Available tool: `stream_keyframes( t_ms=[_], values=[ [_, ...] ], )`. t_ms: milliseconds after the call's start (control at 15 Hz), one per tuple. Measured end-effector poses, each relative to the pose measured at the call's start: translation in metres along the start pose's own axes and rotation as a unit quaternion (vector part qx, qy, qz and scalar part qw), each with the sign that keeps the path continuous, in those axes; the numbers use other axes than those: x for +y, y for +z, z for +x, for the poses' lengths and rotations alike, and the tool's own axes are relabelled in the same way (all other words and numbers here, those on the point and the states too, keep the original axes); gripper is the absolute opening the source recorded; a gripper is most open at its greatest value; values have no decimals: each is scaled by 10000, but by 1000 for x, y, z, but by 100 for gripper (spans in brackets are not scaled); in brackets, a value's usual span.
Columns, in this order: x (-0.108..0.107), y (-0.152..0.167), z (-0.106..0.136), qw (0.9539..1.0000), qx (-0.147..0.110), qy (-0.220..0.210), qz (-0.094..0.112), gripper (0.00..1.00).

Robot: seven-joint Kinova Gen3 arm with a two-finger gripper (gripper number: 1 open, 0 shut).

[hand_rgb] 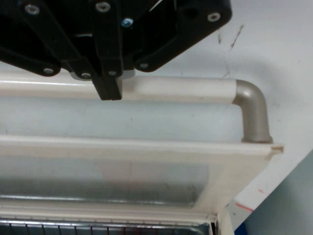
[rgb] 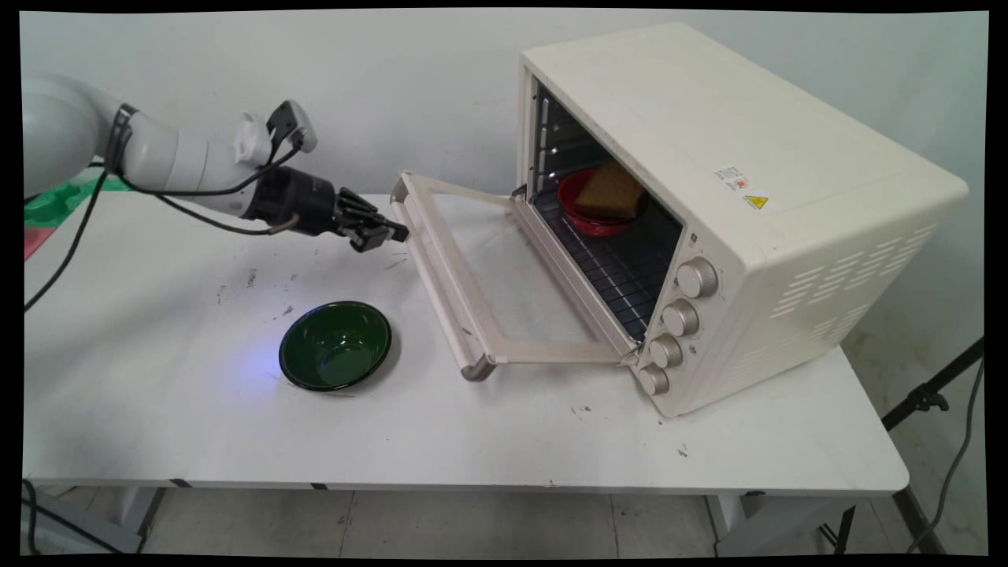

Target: Open the oven

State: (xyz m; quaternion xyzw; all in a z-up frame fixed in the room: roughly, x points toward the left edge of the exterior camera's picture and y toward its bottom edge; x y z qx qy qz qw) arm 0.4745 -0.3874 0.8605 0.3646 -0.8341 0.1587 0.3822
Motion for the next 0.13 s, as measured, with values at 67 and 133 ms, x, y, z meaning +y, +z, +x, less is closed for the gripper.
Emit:
stream_keyframes(
  t_ms=[67,133],
  values=[
    [-2,-2,-6,10000,1,11,-8,0],
    [-4,-4,-11,10000,3,23,-17,0]
  ],
)
